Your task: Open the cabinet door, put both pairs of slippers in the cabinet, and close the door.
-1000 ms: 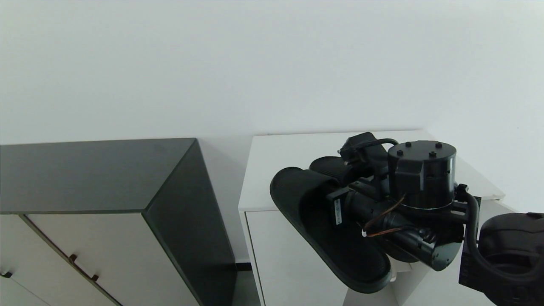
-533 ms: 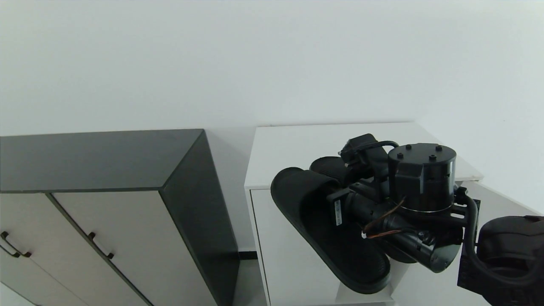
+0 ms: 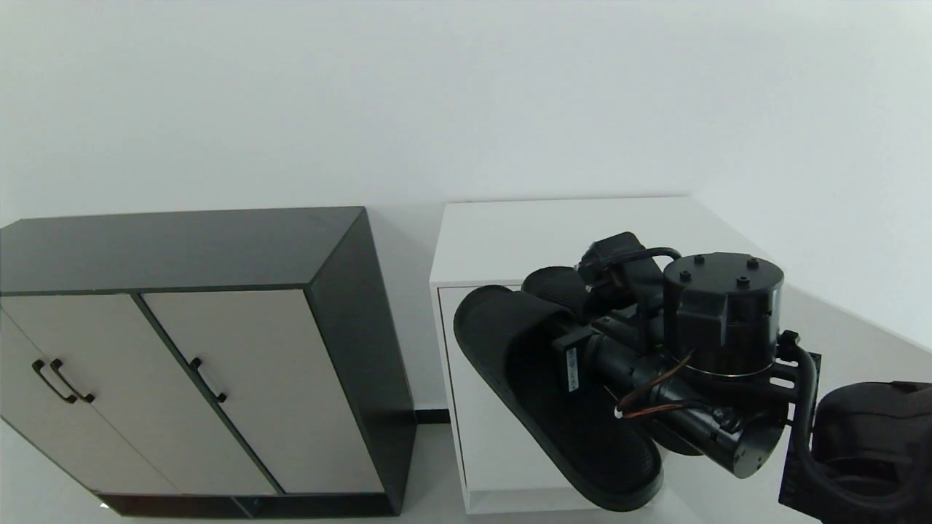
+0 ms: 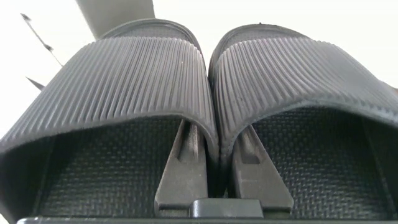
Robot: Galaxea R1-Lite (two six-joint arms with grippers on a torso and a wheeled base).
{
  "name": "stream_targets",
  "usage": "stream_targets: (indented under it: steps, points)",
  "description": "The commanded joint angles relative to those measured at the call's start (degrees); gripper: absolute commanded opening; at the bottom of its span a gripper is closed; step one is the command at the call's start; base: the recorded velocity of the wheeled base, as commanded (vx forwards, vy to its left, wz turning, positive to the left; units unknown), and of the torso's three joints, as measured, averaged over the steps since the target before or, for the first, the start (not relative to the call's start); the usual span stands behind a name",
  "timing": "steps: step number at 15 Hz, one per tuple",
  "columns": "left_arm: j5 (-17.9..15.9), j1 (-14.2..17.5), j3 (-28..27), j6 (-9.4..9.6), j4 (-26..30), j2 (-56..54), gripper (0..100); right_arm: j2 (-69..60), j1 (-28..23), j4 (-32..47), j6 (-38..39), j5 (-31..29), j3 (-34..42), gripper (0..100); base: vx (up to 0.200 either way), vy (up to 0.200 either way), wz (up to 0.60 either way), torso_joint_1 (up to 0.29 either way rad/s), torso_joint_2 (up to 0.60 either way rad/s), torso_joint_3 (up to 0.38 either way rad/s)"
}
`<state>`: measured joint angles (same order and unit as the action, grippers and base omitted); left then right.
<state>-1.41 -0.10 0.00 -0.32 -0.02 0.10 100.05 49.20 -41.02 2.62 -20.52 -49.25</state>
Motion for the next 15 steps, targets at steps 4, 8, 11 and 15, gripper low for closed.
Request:
stream_targets:
  steps: [4, 8, 11, 15]
  points:
    - [0.01, 0.01, 0.00, -0.03, 0.02, 0.08, 0, 1.20, -0.07, -0.73, -1.13, -0.05, 0.91, 0, 0.000, 0.000, 0.00, 0.000, 0.00, 0.000]
    - [0.01, 0.01, 0.00, 0.05, 0.02, 0.08, 0, 1.20, -0.07, -0.73, -1.13, -0.05, 0.91, 0, 0.000, 0.000, 0.00, 0.000, 0.00, 0.000]
    - [0.10, 0.01, 0.00, 0.05, 0.02, 0.08, 0, 1.03, -0.07, -0.81, -1.13, -0.05, 0.91, 0, 0.000, -0.133, 0.00, 0.000, 0.00, 0.002]
    - [0.10, 0.01, 0.00, 0.05, 0.02, 0.08, 0, 0.94, -0.07, -0.73, -1.13, -0.05, 0.91, 0, 0.000, -0.200, 0.00, 0.002, 0.00, -0.001]
